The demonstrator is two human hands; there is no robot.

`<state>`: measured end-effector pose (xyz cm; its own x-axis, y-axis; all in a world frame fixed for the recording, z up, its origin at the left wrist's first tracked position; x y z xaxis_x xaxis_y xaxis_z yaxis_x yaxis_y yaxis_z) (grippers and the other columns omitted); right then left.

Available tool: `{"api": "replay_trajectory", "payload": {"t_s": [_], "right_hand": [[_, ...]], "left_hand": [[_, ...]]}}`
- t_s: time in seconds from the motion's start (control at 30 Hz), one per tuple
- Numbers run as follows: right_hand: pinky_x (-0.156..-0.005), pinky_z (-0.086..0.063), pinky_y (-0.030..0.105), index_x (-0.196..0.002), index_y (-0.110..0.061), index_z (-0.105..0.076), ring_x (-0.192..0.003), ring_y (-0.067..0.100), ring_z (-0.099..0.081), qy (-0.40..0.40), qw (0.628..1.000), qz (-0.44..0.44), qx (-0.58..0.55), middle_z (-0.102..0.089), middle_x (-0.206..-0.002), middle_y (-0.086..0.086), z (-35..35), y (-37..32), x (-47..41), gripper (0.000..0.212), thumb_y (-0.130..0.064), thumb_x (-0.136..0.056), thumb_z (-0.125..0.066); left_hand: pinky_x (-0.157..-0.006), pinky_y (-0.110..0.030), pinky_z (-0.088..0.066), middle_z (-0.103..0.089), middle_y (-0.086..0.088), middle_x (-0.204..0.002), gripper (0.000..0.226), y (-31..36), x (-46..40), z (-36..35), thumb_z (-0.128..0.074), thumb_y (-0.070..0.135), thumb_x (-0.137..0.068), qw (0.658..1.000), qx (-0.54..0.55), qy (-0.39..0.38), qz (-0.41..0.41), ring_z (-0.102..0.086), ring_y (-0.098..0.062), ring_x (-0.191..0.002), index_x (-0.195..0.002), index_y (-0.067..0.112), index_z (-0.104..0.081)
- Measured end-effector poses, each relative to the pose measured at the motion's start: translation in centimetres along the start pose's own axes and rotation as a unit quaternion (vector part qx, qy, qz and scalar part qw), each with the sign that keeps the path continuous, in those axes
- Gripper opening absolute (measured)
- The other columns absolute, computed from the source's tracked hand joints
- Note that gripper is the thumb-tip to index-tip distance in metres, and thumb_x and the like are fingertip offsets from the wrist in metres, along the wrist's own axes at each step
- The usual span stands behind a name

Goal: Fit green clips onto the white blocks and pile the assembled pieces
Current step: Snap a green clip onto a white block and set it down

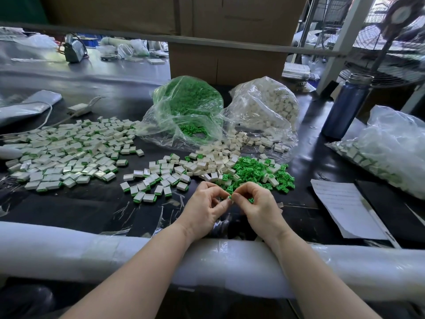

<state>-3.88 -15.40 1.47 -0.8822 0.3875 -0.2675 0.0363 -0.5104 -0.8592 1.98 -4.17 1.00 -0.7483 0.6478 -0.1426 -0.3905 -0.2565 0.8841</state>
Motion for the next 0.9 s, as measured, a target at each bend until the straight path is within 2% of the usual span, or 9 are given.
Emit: {"api": "replay_trajectory", "payload": {"t_s": [0.1, 0.2, 0.27, 0.33, 0.4, 0.47, 0.6, 0.77, 0.9], "right_hand": [[-0.066, -0.045, 0.014, -0.074, -0.022, -0.061, -0.066, -0.002, -0.054, 0.027, 1.000, 0.000, 0.001, -0.061, -0.072, -0.007, 0.4, 0.1, -0.1, 0.015, -0.012, -0.084, -0.067], [-0.068, -0.047, 0.022, -0.075, -0.020, -0.063, -0.073, 0.011, -0.057, 0.105, 0.994, -0.024, 0.000, -0.062, -0.075, -0.005, 1.7, 0.8, -0.1, 0.012, -0.014, -0.084, -0.067], [-0.068, -0.045, 0.022, -0.074, -0.023, -0.060, -0.076, 0.016, -0.057, 0.145, 0.988, -0.038, 0.035, -0.060, -0.077, -0.005, 2.4, 1.2, -0.1, 0.016, -0.014, -0.086, -0.065], [-0.077, -0.046, 0.027, -0.080, -0.021, -0.062, -0.086, 0.019, -0.056, 0.154, 0.983, -0.050, 0.084, -0.061, -0.085, -0.002, 2.5, 1.4, -0.1, 0.011, -0.013, -0.088, -0.062], [-0.089, -0.041, 0.028, -0.093, -0.014, -0.067, -0.100, 0.020, -0.052, 0.148, 0.976, -0.060, 0.146, -0.062, -0.097, 0.001, 2.4, 1.5, -0.2, 0.009, -0.014, -0.090, -0.059], [-0.096, -0.034, 0.028, -0.108, -0.012, -0.066, -0.113, 0.020, -0.046, 0.129, 0.968, -0.062, 0.207, -0.060, -0.111, 0.002, 2.2, 1.6, -0.2, 0.019, -0.016, -0.091, -0.056], [-0.103, -0.024, 0.032, -0.127, -0.020, -0.055, -0.129, 0.015, -0.032, 0.081, 0.956, -0.086, 0.269, -0.046, -0.135, -0.005, 1.6, 1.9, -0.3, 0.034, -0.024, -0.094, -0.052], [-0.110, -0.014, 0.036, -0.137, -0.031, -0.042, -0.140, 0.015, -0.015, 0.034, 0.937, -0.108, 0.330, -0.028, -0.149, -0.006, 0.8, 2.4, -0.5, 0.041, -0.032, -0.096, -0.044], [-0.112, -0.008, 0.038, -0.141, -0.037, -0.034, -0.142, 0.016, -0.008, -0.002, 0.923, -0.120, 0.366, -0.017, -0.155, -0.004, 0.3, 2.9, -0.6, 0.043, -0.039, -0.098, -0.035]], "left_hand": [[-0.076, -0.021, -0.052, -0.055, -0.001, -0.095, 0.011, -0.3, 0.0, 0.4, -0.061, 0.016, -0.088, 1.000, 0.002, 0.026, 0.005, -0.057, -0.015, -0.079, -0.096, 0.010, -0.064], [-0.073, -0.020, -0.053, -0.064, 0.002, -0.082, 0.011, -1.0, -0.1, 1.0, -0.060, 0.014, -0.088, 0.997, 0.026, 0.066, 0.029, -0.061, -0.014, -0.077, -0.098, 0.015, -0.065], [-0.071, -0.019, -0.054, -0.065, 0.001, -0.083, 0.018, -1.5, 0.0, 1.7, -0.058, 0.008, -0.088, 0.991, 0.052, 0.111, 0.050, -0.064, -0.012, -0.076, -0.103, 0.015, -0.065], [-0.074, -0.025, -0.056, -0.066, -0.002, -0.085, 0.023, -2.0, 0.2, 2.7, -0.057, 0.004, -0.088, 0.980, 0.061, 0.176, 0.067, -0.064, -0.015, -0.075, -0.108, 0.014, -0.065], [-0.078, -0.028, -0.054, -0.066, -0.005, -0.093, 0.026, -2.3, 0.4, 3.6, -0.056, 0.005, -0.090, 0.968, 0.040, 0.237, 0.077, -0.060, -0.014, -0.074, -0.112, 0.015, -0.066], [-0.085, -0.022, -0.045, -0.059, -0.006, -0.109, 0.029, -2.3, 0.6, 4.3, -0.056, 0.008, -0.090, 0.958, 0.005, 0.276, 0.075, -0.055, -0.010, -0.083, -0.118, 0.015, -0.063], [-0.090, -0.010, -0.025, -0.035, -0.008, -0.136, 0.044, -2.6, 0.3, 3.9, -0.055, 0.014, -0.092, 0.962, -0.061, 0.246, 0.105, -0.043, -0.020, -0.120, -0.134, 0.008, -0.047], [-0.109, -0.023, -0.017, -0.016, -0.008, -0.152, 0.057, -2.8, 0.0, 3.1, -0.054, 0.019, -0.092, 0.964, -0.128, 0.191, 0.134, -0.019, -0.023, -0.140, -0.141, 0.001, -0.031], [-0.114, -0.025, -0.007, -0.006, -0.007, -0.156, 0.061, -2.9, -0.1, 2.7, -0.053, 0.021, -0.093, 0.963, -0.159, 0.166, 0.144, -0.006, -0.022, -0.144, -0.143, 0.001, -0.025]]}}
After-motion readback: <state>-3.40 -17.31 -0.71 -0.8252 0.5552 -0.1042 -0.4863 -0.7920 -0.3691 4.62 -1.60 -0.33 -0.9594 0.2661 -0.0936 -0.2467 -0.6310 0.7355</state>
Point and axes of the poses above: each hand's wrist, its own x-axis away from the middle knuckle, its own z-axis out of the back of the hand, y = z × x, the point moved 6 cm from there along -x, towards the middle knuckle
